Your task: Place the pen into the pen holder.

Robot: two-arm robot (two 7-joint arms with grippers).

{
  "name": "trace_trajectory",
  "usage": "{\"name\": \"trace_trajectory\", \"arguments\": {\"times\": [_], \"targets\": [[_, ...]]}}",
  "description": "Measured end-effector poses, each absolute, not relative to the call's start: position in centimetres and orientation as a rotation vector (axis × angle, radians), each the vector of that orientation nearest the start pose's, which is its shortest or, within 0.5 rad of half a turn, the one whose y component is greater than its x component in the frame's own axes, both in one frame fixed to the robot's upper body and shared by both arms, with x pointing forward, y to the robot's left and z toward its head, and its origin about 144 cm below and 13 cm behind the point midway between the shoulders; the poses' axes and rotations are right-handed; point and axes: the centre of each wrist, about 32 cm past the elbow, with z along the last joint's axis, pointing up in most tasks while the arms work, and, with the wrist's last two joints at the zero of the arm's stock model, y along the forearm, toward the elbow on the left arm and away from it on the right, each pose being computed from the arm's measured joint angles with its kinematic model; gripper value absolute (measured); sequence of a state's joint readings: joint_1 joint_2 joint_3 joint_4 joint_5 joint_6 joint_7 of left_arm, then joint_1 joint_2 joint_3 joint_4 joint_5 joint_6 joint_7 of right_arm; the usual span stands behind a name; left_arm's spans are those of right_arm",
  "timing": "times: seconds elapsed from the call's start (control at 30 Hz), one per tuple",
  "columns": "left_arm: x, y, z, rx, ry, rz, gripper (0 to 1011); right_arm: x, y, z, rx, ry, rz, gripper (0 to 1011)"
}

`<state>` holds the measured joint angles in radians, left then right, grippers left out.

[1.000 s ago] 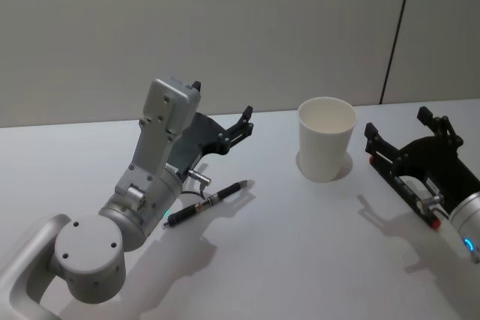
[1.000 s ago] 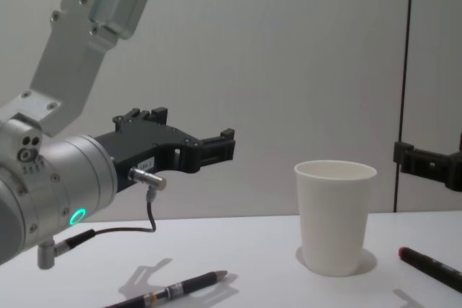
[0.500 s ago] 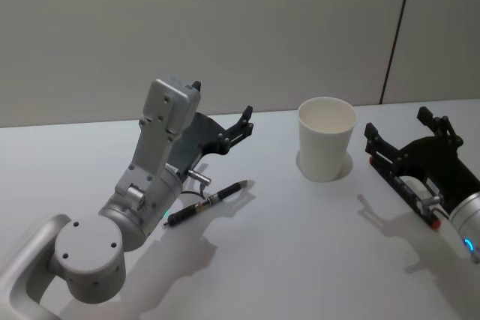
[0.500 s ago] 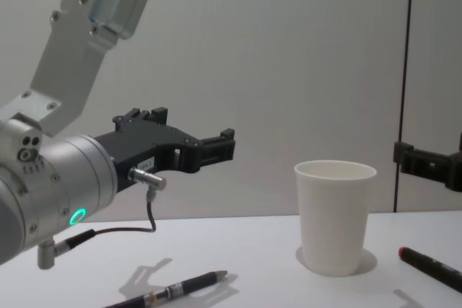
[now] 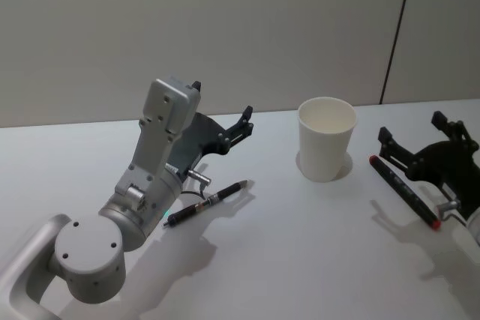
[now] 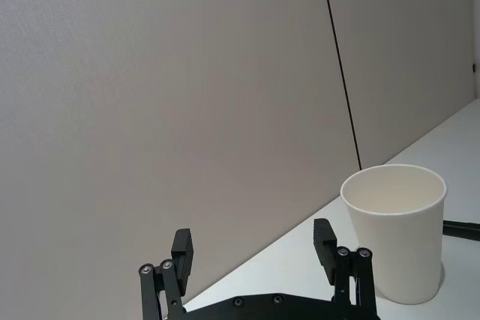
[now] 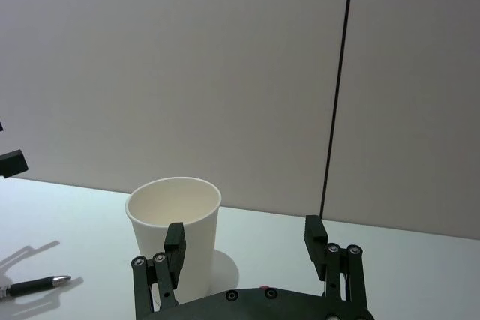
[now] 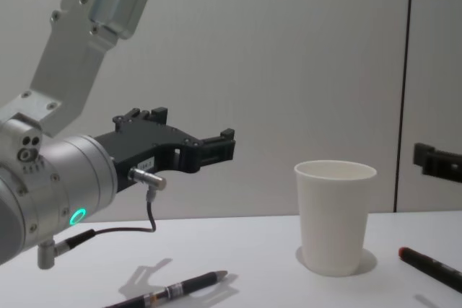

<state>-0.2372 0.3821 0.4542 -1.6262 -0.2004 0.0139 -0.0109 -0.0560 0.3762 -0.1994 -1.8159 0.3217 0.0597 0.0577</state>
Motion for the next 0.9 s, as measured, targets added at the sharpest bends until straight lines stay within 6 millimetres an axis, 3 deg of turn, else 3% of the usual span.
{"name": "trace_trajectory", "arguments": {"times": [0.9], "targets": [[49.2,19.8,120.4,0.061,-0.268,1.124,1001,39.0,-28.3,121.4,-0.079,0.011,-1.347,1002]]}}
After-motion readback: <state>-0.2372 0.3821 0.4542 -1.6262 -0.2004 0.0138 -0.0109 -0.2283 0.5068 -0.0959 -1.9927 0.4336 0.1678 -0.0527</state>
